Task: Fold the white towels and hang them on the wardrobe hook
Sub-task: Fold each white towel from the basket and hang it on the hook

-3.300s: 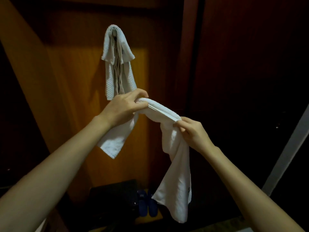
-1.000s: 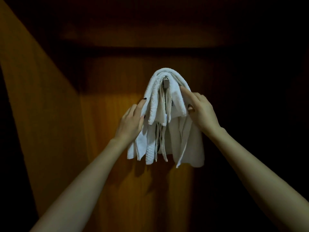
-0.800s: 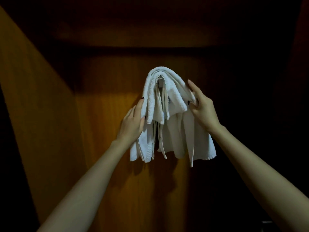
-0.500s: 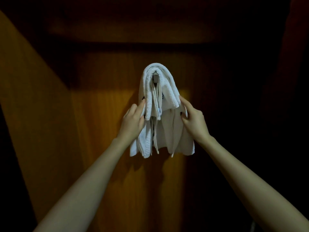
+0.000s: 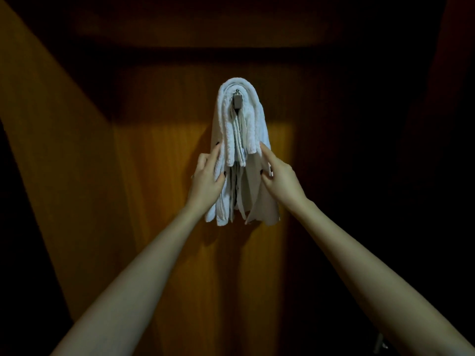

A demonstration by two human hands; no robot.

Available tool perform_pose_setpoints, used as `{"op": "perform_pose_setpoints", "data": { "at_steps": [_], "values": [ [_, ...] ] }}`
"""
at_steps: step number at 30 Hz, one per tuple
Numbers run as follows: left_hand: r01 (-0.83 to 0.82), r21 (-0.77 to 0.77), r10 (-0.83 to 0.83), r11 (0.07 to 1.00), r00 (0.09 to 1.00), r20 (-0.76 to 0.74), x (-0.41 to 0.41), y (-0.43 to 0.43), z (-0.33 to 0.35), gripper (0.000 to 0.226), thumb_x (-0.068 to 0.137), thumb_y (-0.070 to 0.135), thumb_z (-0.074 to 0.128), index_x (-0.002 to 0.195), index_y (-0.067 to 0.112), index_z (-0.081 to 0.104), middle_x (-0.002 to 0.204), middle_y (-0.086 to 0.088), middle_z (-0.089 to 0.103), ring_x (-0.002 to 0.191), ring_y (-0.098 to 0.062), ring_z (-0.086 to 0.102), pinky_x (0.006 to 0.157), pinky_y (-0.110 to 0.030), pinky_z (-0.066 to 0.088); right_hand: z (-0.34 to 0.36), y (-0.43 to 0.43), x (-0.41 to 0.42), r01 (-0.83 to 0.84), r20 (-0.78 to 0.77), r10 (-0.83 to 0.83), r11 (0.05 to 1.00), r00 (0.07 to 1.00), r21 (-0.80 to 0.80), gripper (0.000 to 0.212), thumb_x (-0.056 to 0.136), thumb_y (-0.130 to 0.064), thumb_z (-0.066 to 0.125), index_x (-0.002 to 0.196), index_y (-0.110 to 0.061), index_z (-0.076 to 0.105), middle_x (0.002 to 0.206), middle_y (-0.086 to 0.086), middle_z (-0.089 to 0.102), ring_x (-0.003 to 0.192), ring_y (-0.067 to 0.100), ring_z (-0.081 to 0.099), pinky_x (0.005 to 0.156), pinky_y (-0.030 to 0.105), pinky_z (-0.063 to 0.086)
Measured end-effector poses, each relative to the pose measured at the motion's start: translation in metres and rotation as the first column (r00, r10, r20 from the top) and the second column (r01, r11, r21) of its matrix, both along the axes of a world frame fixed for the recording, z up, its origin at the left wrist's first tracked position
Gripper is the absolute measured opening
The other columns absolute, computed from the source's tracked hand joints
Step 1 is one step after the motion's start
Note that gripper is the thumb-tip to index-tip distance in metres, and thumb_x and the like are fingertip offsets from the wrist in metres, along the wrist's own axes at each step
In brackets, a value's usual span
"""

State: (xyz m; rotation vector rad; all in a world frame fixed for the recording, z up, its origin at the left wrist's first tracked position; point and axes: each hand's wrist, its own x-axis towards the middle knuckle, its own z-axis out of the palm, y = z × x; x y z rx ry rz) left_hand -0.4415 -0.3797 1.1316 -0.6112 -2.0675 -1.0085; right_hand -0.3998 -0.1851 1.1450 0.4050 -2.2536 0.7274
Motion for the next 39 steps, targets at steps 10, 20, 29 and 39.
{"op": "perform_pose_setpoints", "data": {
  "at_steps": [10, 20, 29, 39],
  "values": [
    [-0.223, -0.026, 0.224, 0.974, 0.956, 0.188, 0.053, 0.016, -0.046, 0.040, 0.092, 0.002, 0.045, 0.131, 0.009, 0.051, 0.111, -0.010, 0.064, 0.097, -0.029, 0.062, 0.075, -0.035, 0.047, -0.060, 0.000, 0.047, 0.170, 0.197, -0.192, 0.978, 0.961, 0.123, 0.073, 0.094, -0.020, 0.053, 0.154, -0.023, 0.011, 0.141, 0.012, 0.046, 0.114, 0.028, 0.055, 0.087, 0.042, 0.054],
    [-0.172, -0.543, 0.200, 0.822, 0.980, -0.007, 0.141, 0.044, -0.105, 0.053, 0.093, 0.029, 0.052, 0.143, 0.018, 0.040, 0.142, -0.005, 0.046, 0.132, -0.024, 0.038, 0.105, -0.038, 0.035, -0.121, 0.030, 0.154, 0.288, 0.214, -0.368, 0.899, 0.905, 0.331, 0.065, 0.096, -0.022, 0.051, 0.153, -0.017, 0.019, 0.154, 0.016, 0.028, 0.140, 0.038, 0.027, 0.110, 0.049, 0.032],
    [-0.024, -0.743, 0.026, 0.669, 1.000, -0.009, 0.271, 0.132, -0.173, 0.056, 0.094, 0.040, 0.050, 0.145, 0.023, 0.037, 0.147, -0.004, 0.040, 0.138, -0.026, 0.031, 0.110, -0.045, 0.028, -0.217, 0.142, 0.306, 0.348, 0.272, -0.524, 0.794, 0.807, 0.498, 0.060, 0.099, -0.036, 0.046, 0.152, -0.021, 0.023, 0.155, 0.018, 0.027, 0.143, 0.036, 0.023, 0.112, 0.050, 0.028],
    [0.301, -0.756, -0.220, 0.582, 0.953, 0.210, 0.444, 0.369, -0.273, 0.058, 0.093, 0.045, 0.047, 0.147, 0.029, 0.031, 0.151, 0.000, 0.035, 0.141, -0.022, 0.026, 0.113, -0.042, 0.022, -0.314, 0.330, 0.549, 0.473, 0.486, -0.730, 0.682, 0.480, 0.557, 0.059, 0.099, -0.040, 0.045, 0.151, -0.021, 0.026, 0.154, 0.016, 0.029, 0.142, 0.036, 0.026, 0.110, 0.049, 0.029]
  ]
}}
